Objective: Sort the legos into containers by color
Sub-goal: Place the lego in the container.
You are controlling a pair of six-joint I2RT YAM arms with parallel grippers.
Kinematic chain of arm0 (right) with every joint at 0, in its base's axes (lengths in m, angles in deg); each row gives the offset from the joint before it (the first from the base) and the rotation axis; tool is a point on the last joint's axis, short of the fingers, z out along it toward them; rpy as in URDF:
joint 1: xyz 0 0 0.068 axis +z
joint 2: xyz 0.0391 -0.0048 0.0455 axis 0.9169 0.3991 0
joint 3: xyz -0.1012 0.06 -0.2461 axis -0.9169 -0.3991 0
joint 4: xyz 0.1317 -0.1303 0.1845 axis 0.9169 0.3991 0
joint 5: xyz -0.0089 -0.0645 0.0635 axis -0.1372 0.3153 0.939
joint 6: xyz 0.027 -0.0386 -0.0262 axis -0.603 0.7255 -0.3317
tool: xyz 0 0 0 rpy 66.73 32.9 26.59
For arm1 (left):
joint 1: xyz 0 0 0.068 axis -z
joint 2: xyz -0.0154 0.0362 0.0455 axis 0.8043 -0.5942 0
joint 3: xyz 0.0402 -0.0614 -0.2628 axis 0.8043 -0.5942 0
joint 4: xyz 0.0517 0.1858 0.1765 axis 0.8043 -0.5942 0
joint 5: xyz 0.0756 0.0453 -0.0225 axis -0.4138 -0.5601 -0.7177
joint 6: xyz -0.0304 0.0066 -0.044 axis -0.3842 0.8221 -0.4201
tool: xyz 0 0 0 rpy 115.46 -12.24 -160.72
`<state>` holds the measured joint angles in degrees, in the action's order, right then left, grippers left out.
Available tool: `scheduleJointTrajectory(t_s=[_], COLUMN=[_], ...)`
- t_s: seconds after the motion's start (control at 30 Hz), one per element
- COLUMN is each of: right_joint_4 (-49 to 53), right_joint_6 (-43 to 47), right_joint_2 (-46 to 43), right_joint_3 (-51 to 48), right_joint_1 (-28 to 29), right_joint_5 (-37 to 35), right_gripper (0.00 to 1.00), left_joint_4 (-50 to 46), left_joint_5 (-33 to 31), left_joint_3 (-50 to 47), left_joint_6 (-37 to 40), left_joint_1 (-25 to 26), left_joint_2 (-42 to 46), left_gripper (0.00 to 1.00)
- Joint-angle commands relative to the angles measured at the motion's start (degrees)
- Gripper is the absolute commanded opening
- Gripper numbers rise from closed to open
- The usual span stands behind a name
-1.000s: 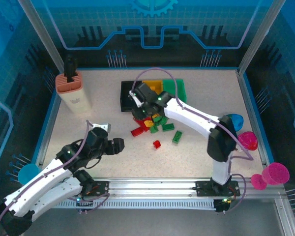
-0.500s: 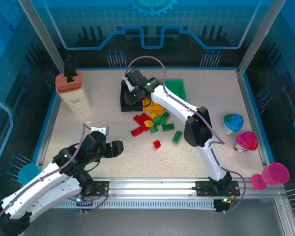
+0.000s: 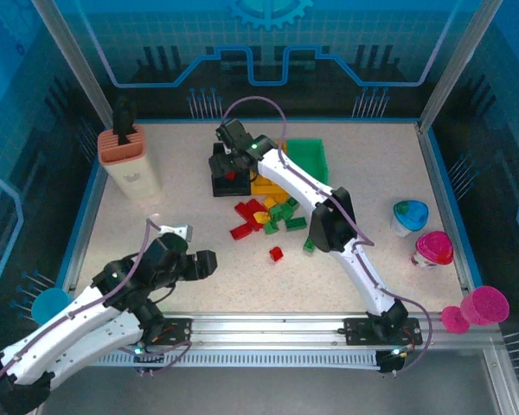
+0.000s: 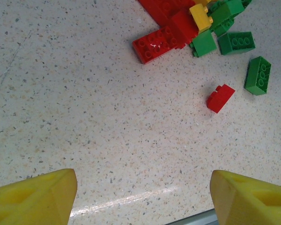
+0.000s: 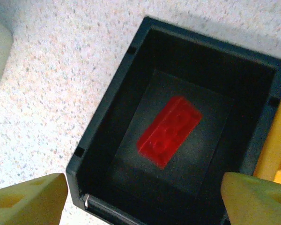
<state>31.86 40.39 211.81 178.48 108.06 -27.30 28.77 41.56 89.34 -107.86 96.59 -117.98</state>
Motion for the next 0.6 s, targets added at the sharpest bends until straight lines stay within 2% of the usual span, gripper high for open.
scheduleJointTrajectory(t_s=[0.0,0.17,0.27,0.43,0.57], right_joint_4=[-1.48,-11.27,-16.58,-27.22,-30.25], right_joint_6=[-0.90,0.10,0.02,0.90,0.64], right_joint_2=[-8.52,-26.34,-36.19,-52.48,-62.14], right_joint_3=[-1.26,-21.59,-34.27,-58.32,-71.97], right_joint_1=[0.48,1.81,2.17,2.44,2.33], right_joint_5=[-1.55,1.02,2.78,9.04,10.68], right_gripper=[0.86,0.86,0.86,0.88,0.89], left_joint_4=[-1.47,2.15,5.70,9.65,11.74], left_joint_5=[-1.38,1.12,4.05,5.53,5.37], left_joint_3=[2.26,2.09,2.45,5.88,9.75], left_joint_6=[0.07,0.64,1.73,5.37,8.66], left_joint_1=[0.44,0.38,0.42,0.13,-0.96], left_joint_2=[0.00,-2.97,-7.61,-20.07,-29.93], left_gripper=[0.76,0.76,0.78,0.82,0.84])
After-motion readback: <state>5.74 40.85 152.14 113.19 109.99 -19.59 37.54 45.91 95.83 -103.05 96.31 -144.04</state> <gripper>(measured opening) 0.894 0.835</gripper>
